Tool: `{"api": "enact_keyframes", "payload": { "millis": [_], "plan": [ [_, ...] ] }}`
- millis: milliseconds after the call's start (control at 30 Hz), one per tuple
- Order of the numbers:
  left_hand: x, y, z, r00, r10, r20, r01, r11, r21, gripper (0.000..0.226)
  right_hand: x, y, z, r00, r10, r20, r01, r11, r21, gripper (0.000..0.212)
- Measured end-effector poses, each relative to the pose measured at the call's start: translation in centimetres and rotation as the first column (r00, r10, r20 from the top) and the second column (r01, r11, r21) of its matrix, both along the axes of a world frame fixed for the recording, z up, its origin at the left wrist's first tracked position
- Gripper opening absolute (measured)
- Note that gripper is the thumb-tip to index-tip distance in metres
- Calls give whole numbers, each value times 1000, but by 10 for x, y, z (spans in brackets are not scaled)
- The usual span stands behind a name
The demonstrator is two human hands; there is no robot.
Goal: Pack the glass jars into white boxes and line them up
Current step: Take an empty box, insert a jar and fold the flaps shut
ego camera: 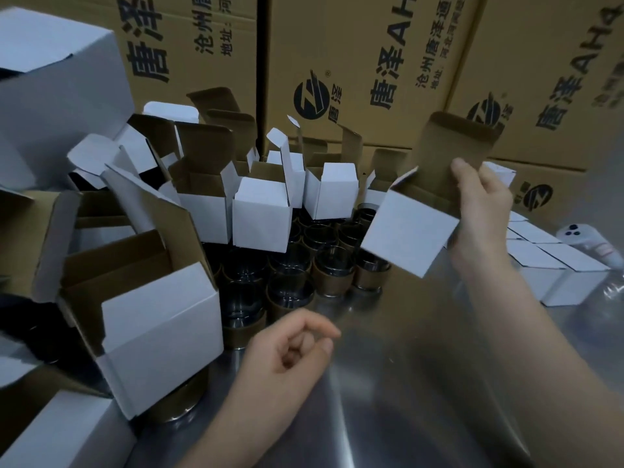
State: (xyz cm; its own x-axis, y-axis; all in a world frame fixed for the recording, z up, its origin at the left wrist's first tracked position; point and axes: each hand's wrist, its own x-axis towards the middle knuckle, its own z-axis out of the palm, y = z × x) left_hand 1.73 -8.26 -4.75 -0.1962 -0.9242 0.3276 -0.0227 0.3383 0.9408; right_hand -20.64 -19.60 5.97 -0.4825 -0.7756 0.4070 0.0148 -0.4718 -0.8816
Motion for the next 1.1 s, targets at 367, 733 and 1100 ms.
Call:
{"api": "enact_keyframes", "payload": {
  "millis": [367, 733, 1100],
  "plan": [
    [3, 5, -5, 987, 125, 101, -91, 953, -289, 83, 48, 48, -38, 810, 539, -230, -538, 840, 73, 23],
    [2, 2, -4, 981, 73, 178, -31, 973, -228, 73, 50, 42, -52, 618, 676, -400, -673, 719, 176, 17],
    [2, 0, -9, 983, 97, 159, -73, 986, -150, 82, 6, 7, -54, 965, 79, -250, -23, 975, 220, 16]
  ]
}}
